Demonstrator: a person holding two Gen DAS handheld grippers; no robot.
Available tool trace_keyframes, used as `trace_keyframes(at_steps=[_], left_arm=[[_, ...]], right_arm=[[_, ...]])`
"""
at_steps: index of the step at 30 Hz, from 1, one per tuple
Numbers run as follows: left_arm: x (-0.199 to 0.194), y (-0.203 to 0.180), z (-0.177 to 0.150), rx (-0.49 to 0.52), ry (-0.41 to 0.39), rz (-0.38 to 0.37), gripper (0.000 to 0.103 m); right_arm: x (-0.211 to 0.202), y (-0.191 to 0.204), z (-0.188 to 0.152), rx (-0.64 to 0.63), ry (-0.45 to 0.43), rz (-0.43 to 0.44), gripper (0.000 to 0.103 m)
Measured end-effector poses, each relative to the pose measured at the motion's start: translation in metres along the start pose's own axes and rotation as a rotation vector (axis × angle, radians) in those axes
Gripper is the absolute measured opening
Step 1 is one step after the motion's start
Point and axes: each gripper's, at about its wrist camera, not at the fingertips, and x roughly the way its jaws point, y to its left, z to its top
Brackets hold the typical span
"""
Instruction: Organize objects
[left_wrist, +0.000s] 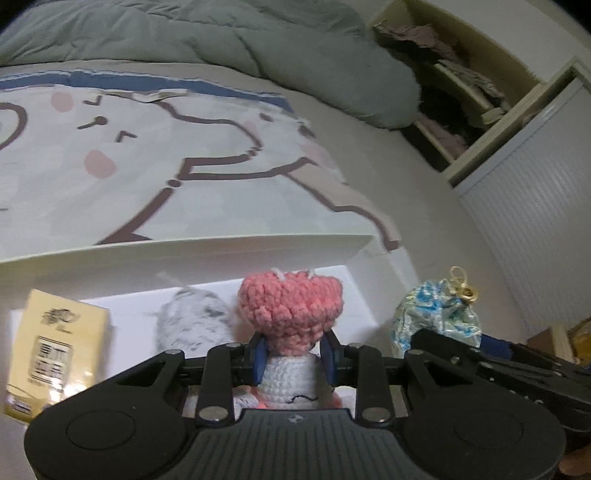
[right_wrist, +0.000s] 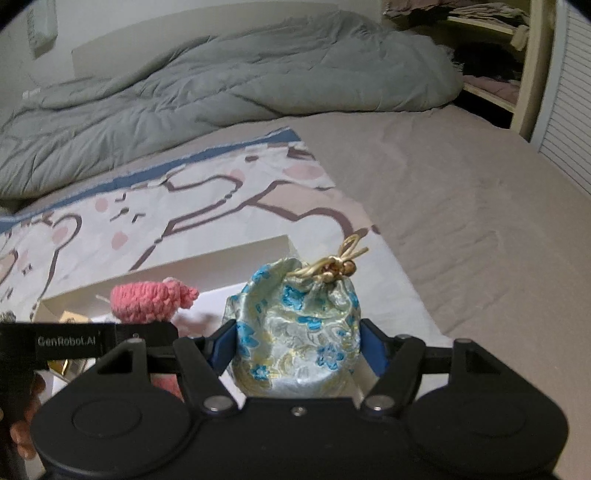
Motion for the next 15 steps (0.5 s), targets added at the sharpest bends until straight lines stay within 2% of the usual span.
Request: trace_keyframes(at_steps=[5, 9, 12, 15], left_arm=[[-0.007, 0.012, 0.005, -0.012, -0.025, 0.062, 0.032], [-0.008, 0.022, 0.007, -0.074, -0.023, 0.039, 0.032], [-0.007, 0.018, 0.007, -0.061, -0.020, 0.045, 0.033], [-0.011, 0.015, 0.006, -0.058, -0.020, 0.031, 0.047]], right_arm=[[0.010, 0.011, 0.000, -0.013, -0.003, 0.043, 0.070], [0.016, 0.024, 0.000, -0.038, -0.002, 0.086, 0.072], [0.015, 0.033, -0.002, -0.070, -0.024, 0.063, 0.085], [0.011, 0.036, -0.001, -0.099, -0.034, 0.025, 0.088]])
